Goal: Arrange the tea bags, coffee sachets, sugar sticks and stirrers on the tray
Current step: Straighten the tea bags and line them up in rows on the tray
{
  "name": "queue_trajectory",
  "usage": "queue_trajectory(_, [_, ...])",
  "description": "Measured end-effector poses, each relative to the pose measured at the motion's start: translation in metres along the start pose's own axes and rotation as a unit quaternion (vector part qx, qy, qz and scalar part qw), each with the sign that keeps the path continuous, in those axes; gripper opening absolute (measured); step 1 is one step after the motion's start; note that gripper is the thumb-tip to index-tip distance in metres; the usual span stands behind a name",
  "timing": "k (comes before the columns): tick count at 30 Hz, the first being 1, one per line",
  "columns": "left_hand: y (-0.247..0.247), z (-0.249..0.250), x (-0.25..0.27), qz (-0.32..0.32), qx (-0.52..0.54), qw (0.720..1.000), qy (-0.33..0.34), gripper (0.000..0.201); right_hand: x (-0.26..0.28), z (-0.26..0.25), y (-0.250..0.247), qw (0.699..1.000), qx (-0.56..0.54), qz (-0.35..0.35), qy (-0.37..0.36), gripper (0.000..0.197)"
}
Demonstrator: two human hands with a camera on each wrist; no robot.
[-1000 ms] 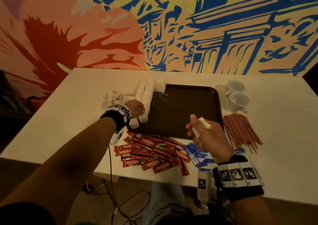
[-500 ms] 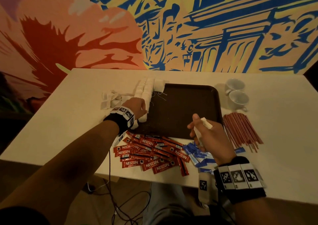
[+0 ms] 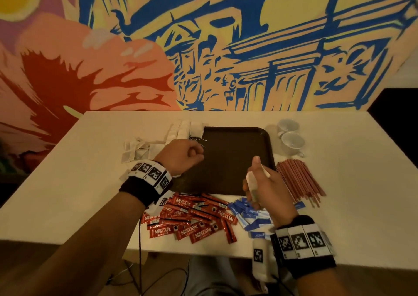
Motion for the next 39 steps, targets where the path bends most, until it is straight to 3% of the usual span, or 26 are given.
queue_trajectory(5, [-0.002,0.089,0.048,-0.068,0.106,0.986,0.107,0.026,0.014,-0.010,-0.003,1.000,-0.024,0.006,-0.011,0.061])
queue_trajectory(11, [0.018,0.124,0.080,-0.062,0.204,0.971,0.111,0.022,0.029,-0.017,-0.002,0.999,-0.022,-0.014,-0.034,0.068])
queue_trajectory(18, [0.020,0.123,0.090,-0.016,0.265,0.961,0.076,0.012,0.039,-0.014,-0.001,0.994,-0.073,-0.068,-0.033,0.063])
queue_trajectory(24, [-0.002,0.111,0.098,0.024,0.365,0.931,0.015,0.014,0.043,-0.021,-0.007,0.989,-0.051,-0.109,-0.087,0.025])
queue_trajectory(27, [-0.005,0.108,0.101,0.012,0.373,0.928,0.009,0.018,0.044,-0.023,-0.004,0.987,-0.014,-0.111,-0.113,0.013])
queue_trajectory(33, [-0.007,0.104,0.107,0.013,0.357,0.934,0.024,0.017,0.044,-0.025,0.001,0.981,0.049,-0.110,-0.156,0.012])
queue_trajectory(39, [-0.022,0.092,0.102,0.049,0.363,0.930,0.023,0.017,0.037,-0.016,0.000,0.987,0.037,-0.105,-0.118,0.012])
Point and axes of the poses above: each hand's wrist, its own x-axis away from the middle knuckle, its own y-axis out of the palm, z = x × y, the point moved 5 cm from there along -x, towards the middle knuckle, and after that the axes turned 6 degrees about x, right-handed, at the moved point
